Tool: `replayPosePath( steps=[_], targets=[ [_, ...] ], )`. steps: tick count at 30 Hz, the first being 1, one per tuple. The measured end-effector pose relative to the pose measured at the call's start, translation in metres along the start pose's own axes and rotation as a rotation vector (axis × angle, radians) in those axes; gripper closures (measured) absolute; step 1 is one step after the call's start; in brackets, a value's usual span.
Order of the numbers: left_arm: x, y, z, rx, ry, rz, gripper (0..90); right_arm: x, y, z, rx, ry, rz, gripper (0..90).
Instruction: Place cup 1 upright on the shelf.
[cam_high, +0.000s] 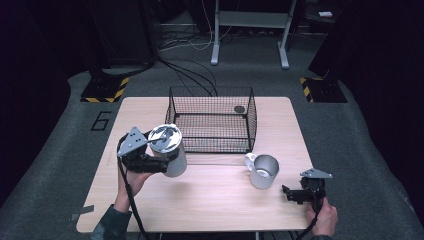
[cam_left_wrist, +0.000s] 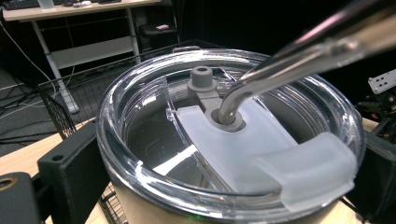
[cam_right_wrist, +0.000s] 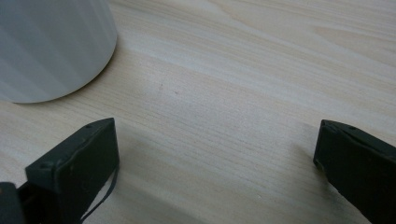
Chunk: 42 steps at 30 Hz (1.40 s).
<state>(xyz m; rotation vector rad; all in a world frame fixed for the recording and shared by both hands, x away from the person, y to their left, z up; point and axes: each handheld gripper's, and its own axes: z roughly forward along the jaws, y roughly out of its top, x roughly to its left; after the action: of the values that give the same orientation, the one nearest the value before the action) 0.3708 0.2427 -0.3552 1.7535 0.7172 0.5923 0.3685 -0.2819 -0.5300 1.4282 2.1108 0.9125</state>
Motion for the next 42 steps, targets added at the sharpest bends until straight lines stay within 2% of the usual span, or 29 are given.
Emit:
replayPosePath(
  steps=[23, 33, 42],
  targets=[
    [0.007, 0.036, 0.016, -0.005, -0.023, 0.038, 3.9, 0.0, 0.0, 0.0, 0.0, 0.0, 0.0, 0.0],
    [0.011, 0.047, 0.026, -0.002, -0.043, 0.031, 3.9, 0.0, 0.0, 0.0, 0.0, 0.0, 0.0, 0.0],
    [0.017, 0.053, 0.037, -0.003, -0.027, 0.021, 4.0, 0.0, 0.0, 0.0, 0.0, 0.0, 0.0, 0.0]
  ],
)
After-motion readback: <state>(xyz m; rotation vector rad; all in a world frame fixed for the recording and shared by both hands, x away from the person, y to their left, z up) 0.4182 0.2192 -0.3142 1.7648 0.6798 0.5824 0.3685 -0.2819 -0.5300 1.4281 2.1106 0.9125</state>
